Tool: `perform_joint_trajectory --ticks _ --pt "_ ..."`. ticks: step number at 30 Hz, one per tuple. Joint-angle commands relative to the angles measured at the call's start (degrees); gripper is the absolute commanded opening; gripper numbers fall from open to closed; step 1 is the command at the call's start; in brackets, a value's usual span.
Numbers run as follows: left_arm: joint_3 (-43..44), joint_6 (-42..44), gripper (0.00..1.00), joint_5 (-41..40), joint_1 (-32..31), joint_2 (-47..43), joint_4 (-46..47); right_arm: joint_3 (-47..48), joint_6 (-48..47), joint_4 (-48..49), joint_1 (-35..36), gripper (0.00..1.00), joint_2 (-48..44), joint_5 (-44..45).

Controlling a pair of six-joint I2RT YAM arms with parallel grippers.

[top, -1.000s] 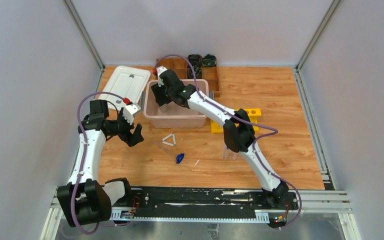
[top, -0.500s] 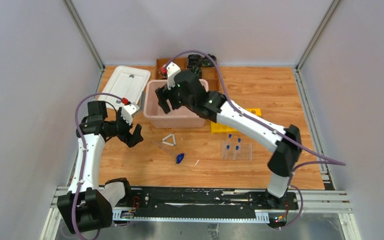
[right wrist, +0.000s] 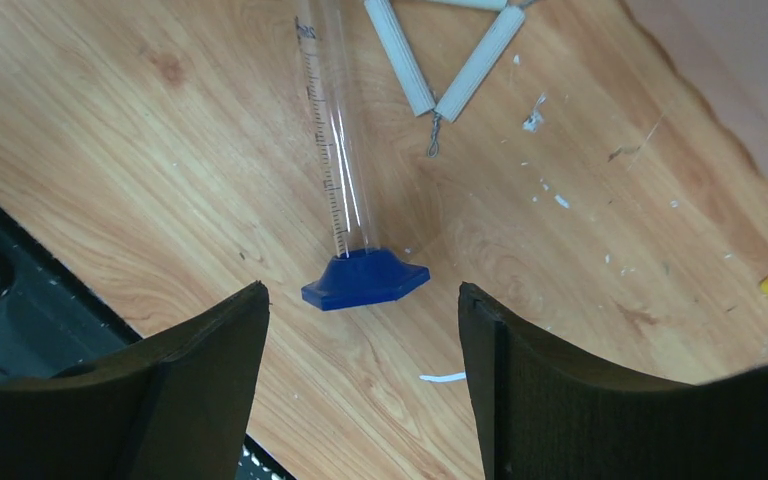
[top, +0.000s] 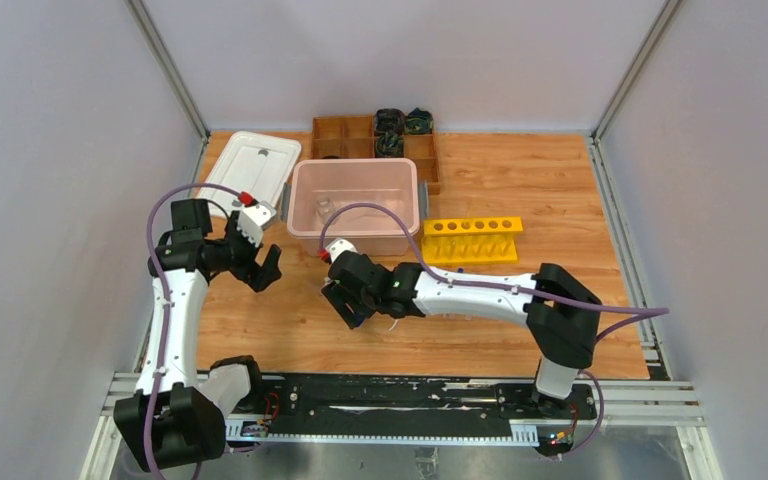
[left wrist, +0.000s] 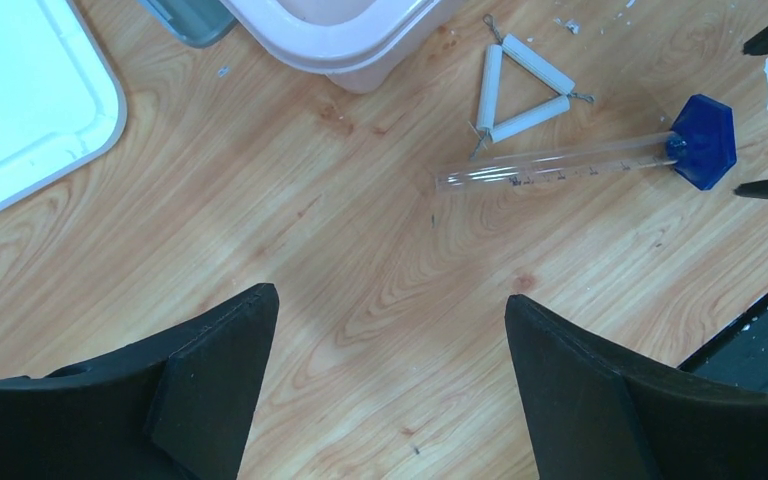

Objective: Organize the chemistry lab equipment

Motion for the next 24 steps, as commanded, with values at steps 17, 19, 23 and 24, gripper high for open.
perform_joint_trajectory --ticks 17,19,23,24 --pt "1.82 0.54 0.90 -0.74 0.34 -1.64 -2.15 0.07 5.94 0.80 2.88 0.49 8.05 5.70" --pt "1.91 0.31 0.90 -0.74 0.34 -1.64 -2.14 -0.63 6.15 1.19 2.96 0.42 7.27 6.12" --pt "1.95 0.08 0.90 -0.74 0.31 -1.73 -2.15 -1.65 6.02 1.66 2.92 0.27 6.04 6.80" --pt "1.99 -0.05 0.90 -0.70 0.33 -1.77 -2.15 -1.75 6.02 1.58 2.96 0.24 5.87 6.89"
